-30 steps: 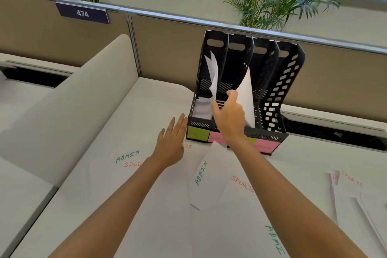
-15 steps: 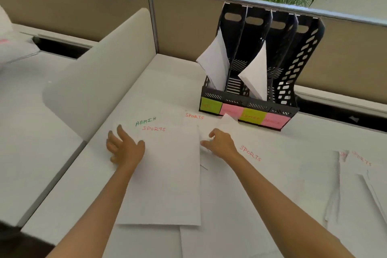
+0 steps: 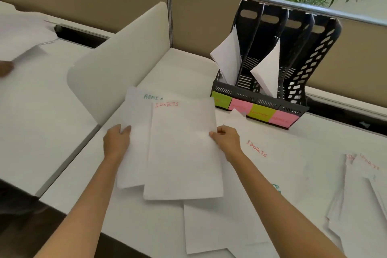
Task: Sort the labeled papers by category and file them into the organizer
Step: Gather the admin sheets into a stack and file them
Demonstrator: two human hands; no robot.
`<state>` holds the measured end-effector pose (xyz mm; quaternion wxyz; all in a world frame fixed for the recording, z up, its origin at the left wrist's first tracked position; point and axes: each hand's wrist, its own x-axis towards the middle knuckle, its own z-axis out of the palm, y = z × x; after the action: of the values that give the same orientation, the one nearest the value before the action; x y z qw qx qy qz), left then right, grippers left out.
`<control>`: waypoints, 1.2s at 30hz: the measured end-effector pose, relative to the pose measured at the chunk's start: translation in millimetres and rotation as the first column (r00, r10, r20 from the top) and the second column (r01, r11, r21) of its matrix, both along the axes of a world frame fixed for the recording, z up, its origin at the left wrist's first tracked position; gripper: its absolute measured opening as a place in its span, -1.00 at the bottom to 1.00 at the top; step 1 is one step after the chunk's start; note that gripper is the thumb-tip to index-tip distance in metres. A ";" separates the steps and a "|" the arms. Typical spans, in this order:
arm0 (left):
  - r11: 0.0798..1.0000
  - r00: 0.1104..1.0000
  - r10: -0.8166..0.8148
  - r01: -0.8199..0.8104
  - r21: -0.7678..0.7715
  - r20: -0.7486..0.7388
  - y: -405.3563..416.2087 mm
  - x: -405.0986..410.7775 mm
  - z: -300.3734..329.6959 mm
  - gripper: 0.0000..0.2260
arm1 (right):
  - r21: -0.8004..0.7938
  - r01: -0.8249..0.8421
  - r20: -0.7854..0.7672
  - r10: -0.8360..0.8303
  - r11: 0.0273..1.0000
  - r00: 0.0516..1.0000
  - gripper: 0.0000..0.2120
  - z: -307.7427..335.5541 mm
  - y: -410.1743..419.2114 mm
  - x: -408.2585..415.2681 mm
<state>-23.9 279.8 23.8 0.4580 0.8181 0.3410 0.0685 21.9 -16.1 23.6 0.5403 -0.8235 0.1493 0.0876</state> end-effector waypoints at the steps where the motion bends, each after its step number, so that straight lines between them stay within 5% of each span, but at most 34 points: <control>1: 0.997 0.999 -0.009 0.006 0.077 0.039 4.0 2.3 11.0 -0.62 | -0.032 0.044 0.039 -0.043 0.999 0.998 -0.90 2.4 -8.6 1.7; 7: 0.901 0.961 -0.033 -0.091 0.424 0.275 23.7 25.6 94.2 -0.69 | -0.186 0.123 0.012 -0.123 0.975 0.992 -0.85 -4.2 -49.3 -2.4; 13: 0.946 0.910 -0.042 -0.096 0.309 0.412 26.9 47.4 137.6 -0.68 | -0.245 -0.099 -0.036 0.093 0.964 0.995 -0.80 -9.9 -42.6 -15.7; 18: 0.976 0.938 -0.205 0.176 0.125 0.279 -16.1 52.7 102.4 -0.68 | -0.198 -0.247 -0.095 0.232 0.949 0.968 -0.91 -8.8 -31.2 -21.5; 24: 0.924 0.927 -0.375 0.373 -0.087 0.002 -81.3 37.3 22.8 -0.54 | -0.121 -0.458 -0.210 0.429 0.880 0.879 -0.70 -9.1 -51.6 -26.9; 31: 0.896 0.885 -0.442 0.428 -0.115 -0.150 -88.9 17.7 -24.5 -0.62 | -0.368 -0.033 0.063 0.060 0.929 0.996 -0.73 -13.5 -119.6 -3.0; 36: 0.901 0.895 -0.433 0.425 -0.083 -0.112 -79.5 18.5 -31.1 -0.71 | -0.525 -0.094 0.006 0.114 0.846 0.993 -0.50 -11.0 -140.6 26.2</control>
<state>-5.4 200.3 -7.2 0.4619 0.8626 0.1826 -0.0962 48.1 -156.7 12.7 0.2926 -0.9478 0.1128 0.0575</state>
